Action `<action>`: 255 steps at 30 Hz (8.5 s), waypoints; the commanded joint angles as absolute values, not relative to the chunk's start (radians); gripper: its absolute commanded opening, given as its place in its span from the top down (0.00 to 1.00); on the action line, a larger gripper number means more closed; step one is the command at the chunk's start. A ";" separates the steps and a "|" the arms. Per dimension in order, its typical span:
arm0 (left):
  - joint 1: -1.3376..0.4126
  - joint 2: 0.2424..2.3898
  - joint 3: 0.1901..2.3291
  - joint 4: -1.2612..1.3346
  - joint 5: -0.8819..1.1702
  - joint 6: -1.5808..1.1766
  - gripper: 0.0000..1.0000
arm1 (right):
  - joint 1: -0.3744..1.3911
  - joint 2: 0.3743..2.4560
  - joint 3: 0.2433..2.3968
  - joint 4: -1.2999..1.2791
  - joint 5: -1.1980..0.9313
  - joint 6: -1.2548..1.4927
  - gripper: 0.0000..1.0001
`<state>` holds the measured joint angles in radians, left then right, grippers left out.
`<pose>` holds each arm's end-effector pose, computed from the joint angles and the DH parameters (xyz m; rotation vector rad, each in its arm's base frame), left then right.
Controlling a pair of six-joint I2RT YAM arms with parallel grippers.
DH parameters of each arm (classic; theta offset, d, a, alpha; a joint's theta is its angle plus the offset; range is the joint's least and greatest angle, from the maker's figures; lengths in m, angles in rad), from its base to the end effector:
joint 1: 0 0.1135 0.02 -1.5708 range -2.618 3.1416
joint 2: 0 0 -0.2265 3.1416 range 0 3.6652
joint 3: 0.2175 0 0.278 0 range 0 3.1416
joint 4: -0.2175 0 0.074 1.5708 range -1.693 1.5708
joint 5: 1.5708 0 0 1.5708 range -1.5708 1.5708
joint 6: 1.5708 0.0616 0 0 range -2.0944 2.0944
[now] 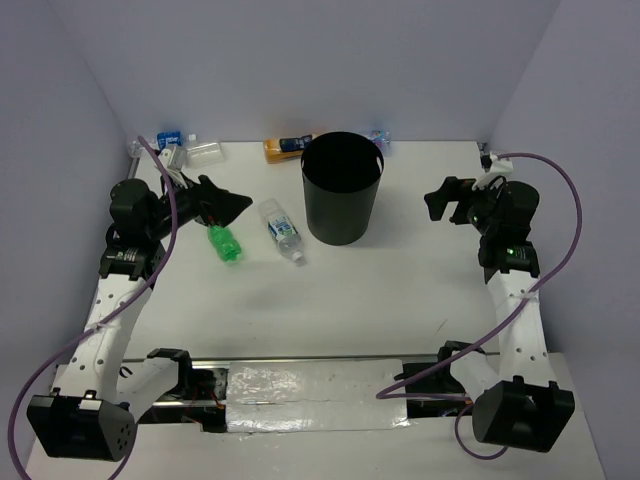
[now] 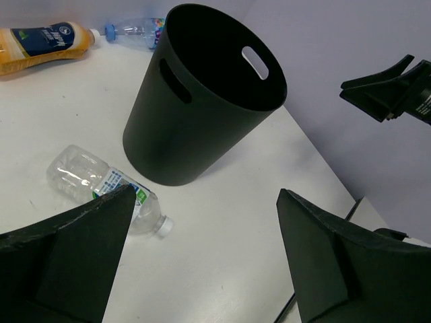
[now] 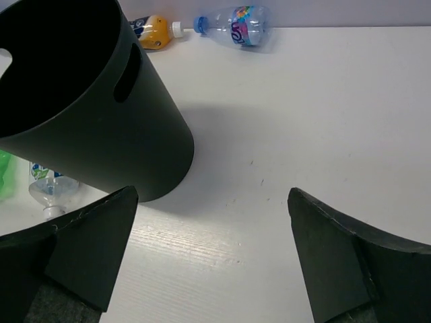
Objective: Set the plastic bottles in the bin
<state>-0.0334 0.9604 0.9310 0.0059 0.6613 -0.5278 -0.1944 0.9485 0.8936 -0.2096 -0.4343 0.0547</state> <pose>0.2844 -0.0474 0.3482 0.1277 1.6697 -0.9531 0.2873 -0.0301 0.3086 -0.0777 1.8187 0.2992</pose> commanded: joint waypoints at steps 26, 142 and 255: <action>-0.032 0.946 0.942 0.028 0.649 -0.499 0.01 | -0.181 1.751 1.307 0.097 -0.423 0.658 0.04; -0.374 2.078 1.640 -0.689 -0.074 -0.931 0.01 | 0.152 0.897 0.989 0.001 -0.804 -0.022 0.00; -0.137 2.758 2.283 0.192 -0.068 -1.688 0.53 | -0.167 0.925 0.953 0.080 -0.997 0.132 0.00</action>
<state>-0.1520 2.7472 2.2780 0.1654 -0.0879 -1.7111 -0.1509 0.9340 0.9554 0.0441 -0.9684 0.1146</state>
